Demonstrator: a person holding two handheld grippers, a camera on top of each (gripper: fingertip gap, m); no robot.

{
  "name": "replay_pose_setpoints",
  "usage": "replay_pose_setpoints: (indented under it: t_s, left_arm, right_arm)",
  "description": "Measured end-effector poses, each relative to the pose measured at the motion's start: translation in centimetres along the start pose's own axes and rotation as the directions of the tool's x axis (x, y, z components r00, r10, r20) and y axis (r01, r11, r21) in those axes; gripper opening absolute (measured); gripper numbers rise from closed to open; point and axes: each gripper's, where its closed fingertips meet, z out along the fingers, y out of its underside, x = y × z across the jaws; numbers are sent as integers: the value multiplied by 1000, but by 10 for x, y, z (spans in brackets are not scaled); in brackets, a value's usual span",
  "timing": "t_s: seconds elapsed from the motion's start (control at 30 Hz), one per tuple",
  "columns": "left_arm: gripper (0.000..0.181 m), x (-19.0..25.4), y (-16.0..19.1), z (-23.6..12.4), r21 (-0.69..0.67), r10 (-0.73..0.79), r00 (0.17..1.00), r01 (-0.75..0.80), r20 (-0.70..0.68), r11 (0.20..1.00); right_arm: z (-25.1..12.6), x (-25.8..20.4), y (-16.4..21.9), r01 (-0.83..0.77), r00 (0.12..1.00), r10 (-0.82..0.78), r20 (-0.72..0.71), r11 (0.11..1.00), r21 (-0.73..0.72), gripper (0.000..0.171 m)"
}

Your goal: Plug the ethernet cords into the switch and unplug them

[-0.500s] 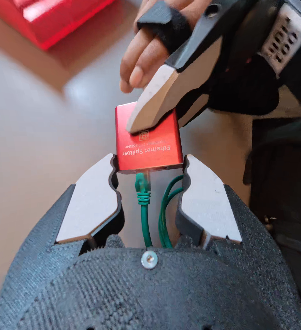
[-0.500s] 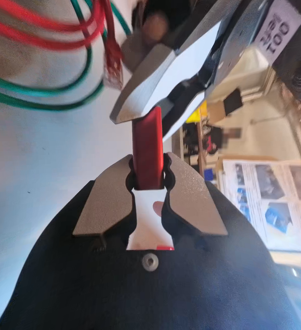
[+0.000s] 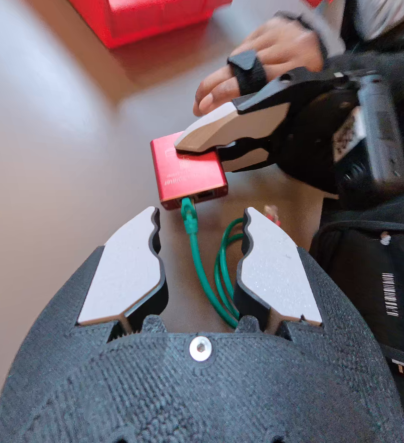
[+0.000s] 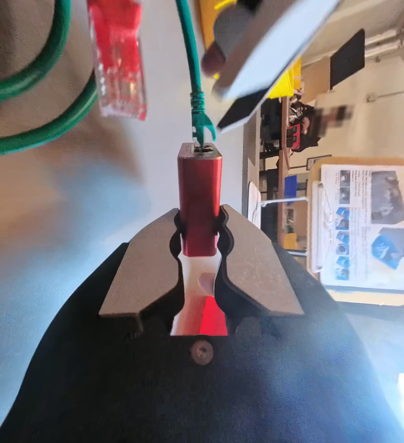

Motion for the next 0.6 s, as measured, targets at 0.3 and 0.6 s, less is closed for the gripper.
replay_pose_setpoints:
  t_s: [0.3, 0.6]
  left_arm:
    - [37, 29, 6, -37, 22, 386, 847, -423, 367, 906]
    - [30, -19, 23, 3, -216, 556, 677, -523, 483, 825]
  right_arm:
    - [2, -3, 28, -176, 984, 177, 21, 983, -45, 26]
    - [-1, -1, 26, -203, 979, 205, 22, 977, -59, 27]
